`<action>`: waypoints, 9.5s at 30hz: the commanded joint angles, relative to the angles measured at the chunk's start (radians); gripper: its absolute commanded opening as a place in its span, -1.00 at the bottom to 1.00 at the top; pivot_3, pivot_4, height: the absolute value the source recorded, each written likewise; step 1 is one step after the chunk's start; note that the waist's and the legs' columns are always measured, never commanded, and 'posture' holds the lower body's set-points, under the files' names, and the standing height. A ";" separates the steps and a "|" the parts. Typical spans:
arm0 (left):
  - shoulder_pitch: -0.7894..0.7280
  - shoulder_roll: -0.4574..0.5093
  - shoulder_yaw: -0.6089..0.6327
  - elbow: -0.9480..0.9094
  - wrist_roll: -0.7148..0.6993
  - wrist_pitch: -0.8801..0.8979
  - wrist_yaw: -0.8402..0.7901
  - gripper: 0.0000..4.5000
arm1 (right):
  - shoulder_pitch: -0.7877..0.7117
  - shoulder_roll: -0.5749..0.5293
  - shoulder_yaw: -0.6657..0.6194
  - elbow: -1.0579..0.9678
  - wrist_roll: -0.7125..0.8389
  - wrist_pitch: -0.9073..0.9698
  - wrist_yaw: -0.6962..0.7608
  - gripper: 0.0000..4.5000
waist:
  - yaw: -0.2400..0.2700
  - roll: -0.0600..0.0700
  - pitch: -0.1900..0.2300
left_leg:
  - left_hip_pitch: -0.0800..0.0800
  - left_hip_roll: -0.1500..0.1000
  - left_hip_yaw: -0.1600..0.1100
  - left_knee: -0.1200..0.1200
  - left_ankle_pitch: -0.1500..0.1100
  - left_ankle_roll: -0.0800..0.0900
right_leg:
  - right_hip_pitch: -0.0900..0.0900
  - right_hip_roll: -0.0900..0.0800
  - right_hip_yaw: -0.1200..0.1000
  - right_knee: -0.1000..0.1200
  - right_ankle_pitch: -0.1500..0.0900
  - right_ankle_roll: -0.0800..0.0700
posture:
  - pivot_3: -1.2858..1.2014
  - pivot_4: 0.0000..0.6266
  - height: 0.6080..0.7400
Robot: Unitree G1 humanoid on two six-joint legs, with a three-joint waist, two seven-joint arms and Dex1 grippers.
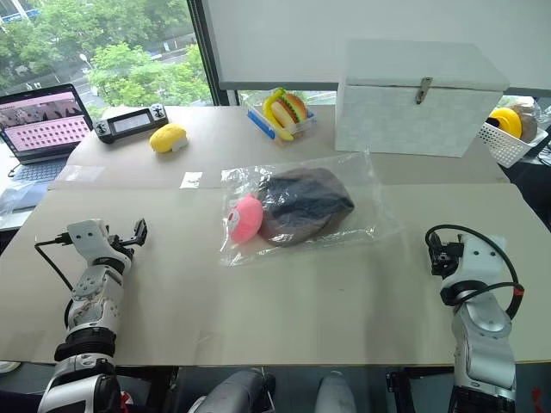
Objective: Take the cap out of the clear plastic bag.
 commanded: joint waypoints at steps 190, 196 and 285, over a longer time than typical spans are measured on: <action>-0.029 0.434 -0.182 -0.581 -0.218 0.544 -0.814 1.00 | -0.621 0.065 1.008 0.517 -0.926 -0.307 0.220 -0.14 | -0.093 -0.015 0.008 | 0.022 0.049 0.039 0.019 -0.018 -0.014 | -0.010 0.042 0.004 0.003 0.035 -0.038 | 0.03 -0.52 1.00; -0.032 0.430 -0.188 -0.582 -0.213 0.544 -0.817 1.00 | -0.615 0.067 0.996 0.515 -0.933 -0.292 0.217 -0.96 | -0.094 -0.016 0.007 | 0.022 0.052 0.040 0.019 -0.019 -0.015 | -0.011 0.044 0.004 0.002 0.035 -0.040 | 0.03 -0.52 1.00; -0.220 0.317 -0.326 -0.428 -0.131 0.502 -0.881 1.00 | -0.626 -0.315 0.791 0.470 -1.085 -0.684 -0.032 -0.72 | -0.064 -0.019 0.009 | 0.019 0.067 0.057 0.019 -0.025 -0.016 | -0.014 0.058 0.011 -0.011 0.043 -0.051 | 0.03 -0.52 1.00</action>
